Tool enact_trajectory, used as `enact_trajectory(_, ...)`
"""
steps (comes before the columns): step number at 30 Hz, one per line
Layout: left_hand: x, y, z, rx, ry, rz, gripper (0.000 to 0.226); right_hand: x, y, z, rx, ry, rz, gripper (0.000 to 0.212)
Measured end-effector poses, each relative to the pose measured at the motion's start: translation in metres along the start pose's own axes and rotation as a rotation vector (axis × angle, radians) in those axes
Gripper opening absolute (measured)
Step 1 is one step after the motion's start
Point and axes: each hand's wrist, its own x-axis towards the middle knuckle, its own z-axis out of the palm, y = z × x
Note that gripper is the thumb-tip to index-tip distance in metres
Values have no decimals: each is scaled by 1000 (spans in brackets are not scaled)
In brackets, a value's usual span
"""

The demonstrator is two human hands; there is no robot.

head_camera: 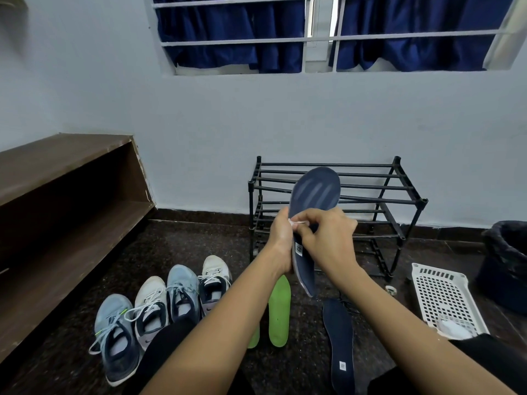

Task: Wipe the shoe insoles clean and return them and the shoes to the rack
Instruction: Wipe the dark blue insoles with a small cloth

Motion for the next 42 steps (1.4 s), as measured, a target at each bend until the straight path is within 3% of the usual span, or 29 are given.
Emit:
enact_trajectory(4, -1, -3, 4, -28, 9, -17, 56, 4, 3, -3, -4, 28, 26, 6)
enact_trajectory(13, -6, -28, 21, -37, -67, -27, 40, 25, 22, -16, -100, 77, 158, 6)
enact_trajectory(25, -3, 4, 4, -44, -41, -1, 46, 3, -1, -6, 20, -47, 18, 7)
enact_trajectory(36, -13, -15, 21, -132, -112, -12, 43, 15, 11, -21, -112, 55, 73, 6)
enact_trajectory(42, -21, -13, 26, -88, -163, -7, 43, 25, 16, -23, -19, 104, 104, 4)
